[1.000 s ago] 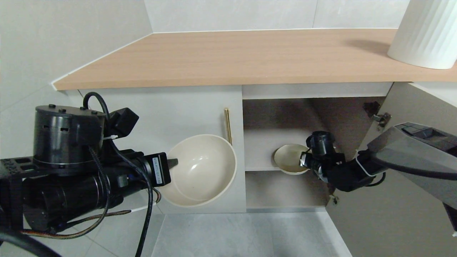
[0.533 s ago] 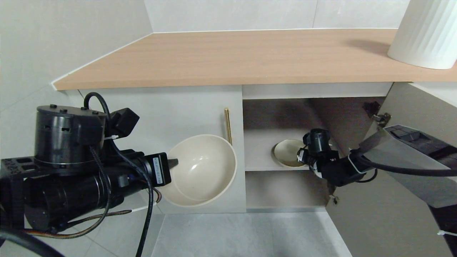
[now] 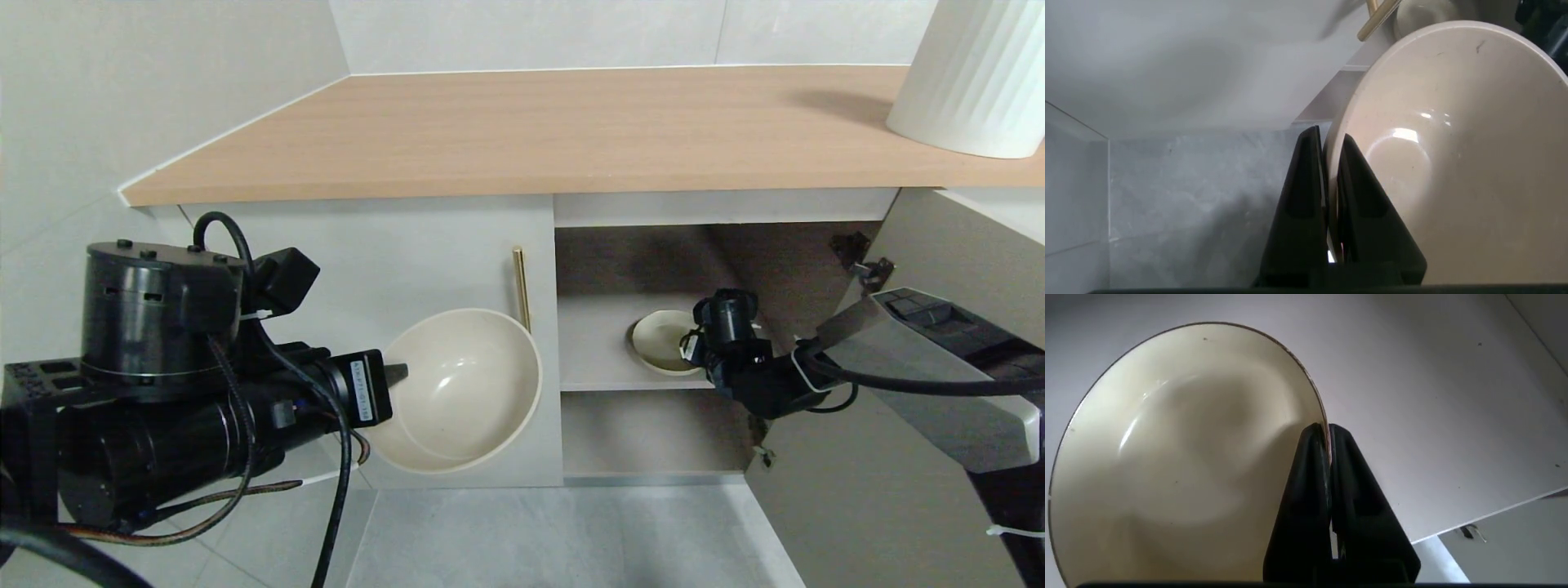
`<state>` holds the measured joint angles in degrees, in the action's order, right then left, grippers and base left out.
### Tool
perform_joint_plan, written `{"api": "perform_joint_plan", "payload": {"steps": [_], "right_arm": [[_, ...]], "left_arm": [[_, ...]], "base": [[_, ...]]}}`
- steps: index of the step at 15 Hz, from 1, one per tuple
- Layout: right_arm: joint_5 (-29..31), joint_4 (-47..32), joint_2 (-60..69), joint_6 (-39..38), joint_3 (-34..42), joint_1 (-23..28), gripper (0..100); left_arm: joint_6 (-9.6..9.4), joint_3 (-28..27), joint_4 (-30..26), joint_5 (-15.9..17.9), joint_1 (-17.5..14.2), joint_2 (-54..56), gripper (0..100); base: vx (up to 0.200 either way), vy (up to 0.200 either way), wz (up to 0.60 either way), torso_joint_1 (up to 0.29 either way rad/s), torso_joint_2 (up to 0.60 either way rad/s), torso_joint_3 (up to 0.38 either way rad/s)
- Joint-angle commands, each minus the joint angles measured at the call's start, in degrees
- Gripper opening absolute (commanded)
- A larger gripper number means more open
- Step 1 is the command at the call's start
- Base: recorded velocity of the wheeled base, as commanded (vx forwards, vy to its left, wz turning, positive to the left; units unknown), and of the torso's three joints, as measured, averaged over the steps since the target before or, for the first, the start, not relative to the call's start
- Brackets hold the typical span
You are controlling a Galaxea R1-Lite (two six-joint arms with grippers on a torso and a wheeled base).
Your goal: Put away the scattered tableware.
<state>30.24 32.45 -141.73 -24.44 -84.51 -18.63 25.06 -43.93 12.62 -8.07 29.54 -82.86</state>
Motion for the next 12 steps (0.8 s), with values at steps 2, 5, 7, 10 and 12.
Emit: {"api": "perform_joint_plan", "payload": {"steps": [2,5,7,10,12], "right_arm": [[-0.01,0.07,0.05,-0.08,-0.13,0.08,100],[0.17,0.33,1.28,-1.57,-0.13,-0.01,100],[0.43,0.16,4.71,-1.66,2.06,-0.18,100],[-3.7,-1.43,21.05,-1.22,13.93,-4.22,100],[-12.49,-7.23,31.78,-1.13,20.7,-8.53,100]], "left_arm": [[0.07,-0.01,0.04,-0.02,-0.01,-0.02,0],[-0.02,-0.01,0.04,-0.02,-0.01,-0.46,0],[-0.02,-0.01,0.13,-0.02,-0.01,-1.16,0],[-1.68,-1.07,1.09,-0.1,0.96,-4.68,0],[-4.06,-1.33,3.2,-1.07,3.95,-8.11,0]], "base": [[0.0,0.0,0.0,0.0,0.0,0.0],[0.0,0.0,0.0,0.0,0.0,0.0],[0.0,0.0,0.0,0.0,0.0,0.0],[0.0,0.0,0.0,0.0,0.0,0.0],[0.0,0.0,0.0,0.0,0.0,0.0]]}}
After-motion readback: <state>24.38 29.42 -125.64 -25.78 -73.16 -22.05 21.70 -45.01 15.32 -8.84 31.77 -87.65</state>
